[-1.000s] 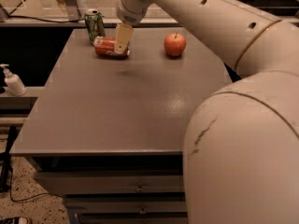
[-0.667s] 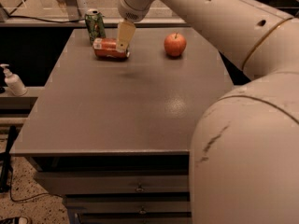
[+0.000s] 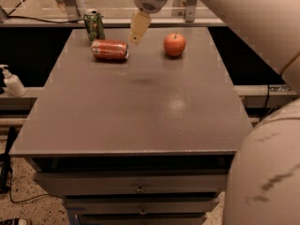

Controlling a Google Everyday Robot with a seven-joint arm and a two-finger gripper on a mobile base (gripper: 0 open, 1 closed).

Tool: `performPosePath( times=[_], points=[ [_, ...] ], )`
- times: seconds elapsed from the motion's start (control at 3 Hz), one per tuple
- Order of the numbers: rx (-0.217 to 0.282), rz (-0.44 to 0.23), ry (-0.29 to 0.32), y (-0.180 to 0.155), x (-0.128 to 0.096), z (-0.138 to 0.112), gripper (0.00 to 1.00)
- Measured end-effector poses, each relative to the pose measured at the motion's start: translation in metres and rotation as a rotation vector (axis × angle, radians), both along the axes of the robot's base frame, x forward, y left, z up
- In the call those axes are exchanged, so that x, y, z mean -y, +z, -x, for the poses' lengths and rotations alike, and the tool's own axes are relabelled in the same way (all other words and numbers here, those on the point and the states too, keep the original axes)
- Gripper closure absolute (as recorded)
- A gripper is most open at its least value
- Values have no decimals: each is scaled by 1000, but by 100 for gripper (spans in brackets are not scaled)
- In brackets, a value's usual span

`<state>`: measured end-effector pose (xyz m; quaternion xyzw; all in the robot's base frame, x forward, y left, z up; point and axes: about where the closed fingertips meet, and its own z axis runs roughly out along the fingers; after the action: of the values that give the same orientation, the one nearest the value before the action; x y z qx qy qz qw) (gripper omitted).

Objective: Move coke can near green can

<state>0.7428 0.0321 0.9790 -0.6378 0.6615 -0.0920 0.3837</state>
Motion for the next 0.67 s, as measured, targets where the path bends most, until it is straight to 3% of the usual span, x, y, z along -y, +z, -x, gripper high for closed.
performPosePath(
  times=[0.67],
  points=[
    [65,-128,53,38,59,40,0]
  ],
)
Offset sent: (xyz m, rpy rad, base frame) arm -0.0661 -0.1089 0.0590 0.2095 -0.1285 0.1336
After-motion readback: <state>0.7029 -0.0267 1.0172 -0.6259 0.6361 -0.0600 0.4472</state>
